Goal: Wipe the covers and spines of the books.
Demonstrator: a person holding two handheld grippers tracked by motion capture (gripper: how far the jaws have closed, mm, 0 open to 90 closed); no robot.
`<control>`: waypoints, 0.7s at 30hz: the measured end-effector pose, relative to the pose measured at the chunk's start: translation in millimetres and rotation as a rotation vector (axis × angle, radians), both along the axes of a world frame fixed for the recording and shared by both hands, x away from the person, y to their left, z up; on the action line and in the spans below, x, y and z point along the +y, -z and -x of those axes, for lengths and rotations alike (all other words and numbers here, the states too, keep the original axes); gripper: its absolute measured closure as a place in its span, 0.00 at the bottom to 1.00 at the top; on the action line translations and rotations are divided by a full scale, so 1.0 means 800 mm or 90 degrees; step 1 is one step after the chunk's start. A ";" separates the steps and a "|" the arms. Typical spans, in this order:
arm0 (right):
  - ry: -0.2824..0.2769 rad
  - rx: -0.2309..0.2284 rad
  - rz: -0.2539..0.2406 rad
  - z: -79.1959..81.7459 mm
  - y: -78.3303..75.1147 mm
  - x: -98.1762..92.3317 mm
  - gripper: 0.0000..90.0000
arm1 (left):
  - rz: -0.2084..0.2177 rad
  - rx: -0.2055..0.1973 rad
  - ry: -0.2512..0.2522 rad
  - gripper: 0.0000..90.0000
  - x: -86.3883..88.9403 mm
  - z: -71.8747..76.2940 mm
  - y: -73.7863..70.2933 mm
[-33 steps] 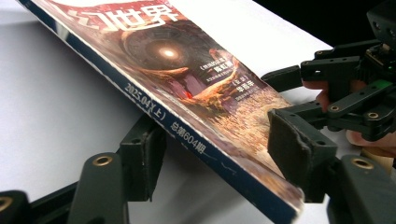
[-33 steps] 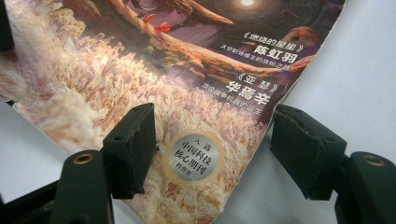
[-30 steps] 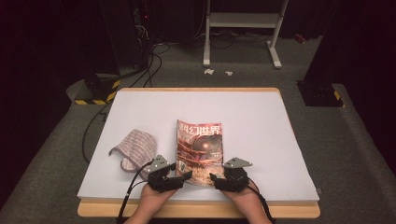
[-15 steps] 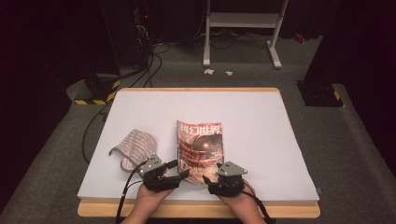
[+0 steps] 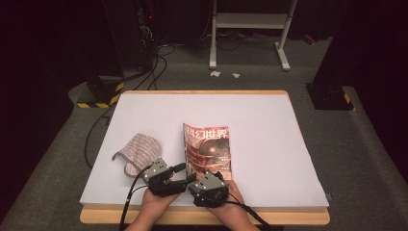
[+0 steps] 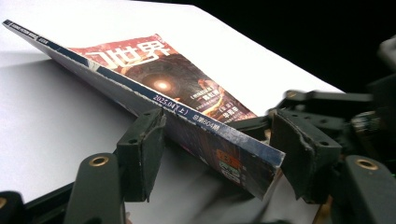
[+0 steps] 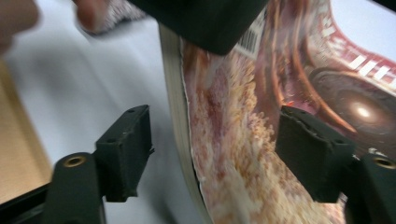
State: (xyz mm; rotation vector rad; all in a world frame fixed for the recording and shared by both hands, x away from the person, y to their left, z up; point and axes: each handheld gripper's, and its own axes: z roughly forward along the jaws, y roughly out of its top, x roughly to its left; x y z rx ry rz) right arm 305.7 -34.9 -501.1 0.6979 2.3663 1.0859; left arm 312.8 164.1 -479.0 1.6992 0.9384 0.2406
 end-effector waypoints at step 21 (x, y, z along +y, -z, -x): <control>0.072 -0.063 -0.035 -0.002 -0.015 -0.011 0.88 | -0.019 -0.059 -0.042 0.36 0.035 0.005 -0.031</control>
